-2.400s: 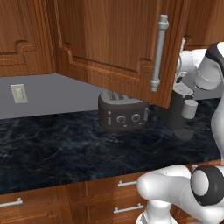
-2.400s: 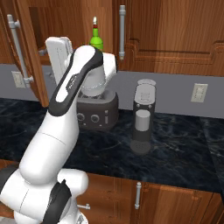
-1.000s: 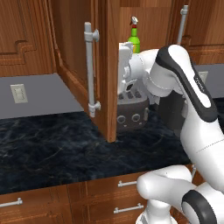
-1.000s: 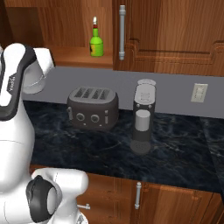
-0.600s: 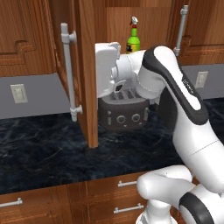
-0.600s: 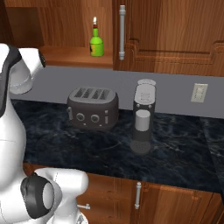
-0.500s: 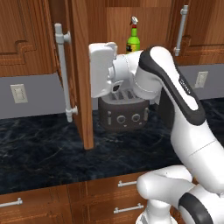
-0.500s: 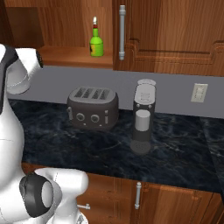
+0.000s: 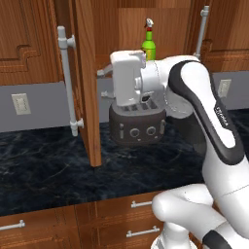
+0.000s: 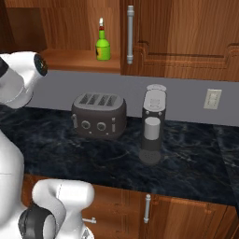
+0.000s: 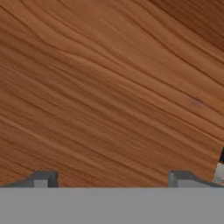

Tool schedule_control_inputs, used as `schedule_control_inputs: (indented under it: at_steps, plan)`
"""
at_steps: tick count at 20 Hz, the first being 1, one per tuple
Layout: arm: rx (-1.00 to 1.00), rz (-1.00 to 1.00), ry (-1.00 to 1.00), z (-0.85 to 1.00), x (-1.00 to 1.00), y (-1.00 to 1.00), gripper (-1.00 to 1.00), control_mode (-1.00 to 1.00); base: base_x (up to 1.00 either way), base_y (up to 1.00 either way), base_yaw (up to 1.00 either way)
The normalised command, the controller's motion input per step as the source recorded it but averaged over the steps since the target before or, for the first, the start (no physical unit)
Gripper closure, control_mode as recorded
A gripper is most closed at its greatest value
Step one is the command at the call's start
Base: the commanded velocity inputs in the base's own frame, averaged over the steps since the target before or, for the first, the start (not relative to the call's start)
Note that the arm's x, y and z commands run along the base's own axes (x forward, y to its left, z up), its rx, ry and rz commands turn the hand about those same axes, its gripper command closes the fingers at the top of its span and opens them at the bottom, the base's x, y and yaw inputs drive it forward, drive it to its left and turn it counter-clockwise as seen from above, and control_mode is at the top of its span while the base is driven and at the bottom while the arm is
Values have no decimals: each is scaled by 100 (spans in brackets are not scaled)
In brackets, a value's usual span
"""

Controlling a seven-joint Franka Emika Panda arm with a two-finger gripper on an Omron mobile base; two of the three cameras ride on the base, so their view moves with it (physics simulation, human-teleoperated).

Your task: Open the cabinet. Pick the spray and place it next to the sink. Then close the cabinet.

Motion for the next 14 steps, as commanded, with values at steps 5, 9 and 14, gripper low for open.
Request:
schedule_control_inputs:
  at_steps: [5, 9, 14]
  plan:
    - [-14, -31, -17, 8, -26, -91, -100, -100, 0, 0, 0]
    - [-23, -35, -12, 1, -7, -95, -100, -100, 0, 0, 0]
    - [-26, -41, -8, 0, 0, -84, -100, -100, 0, 0, 0]
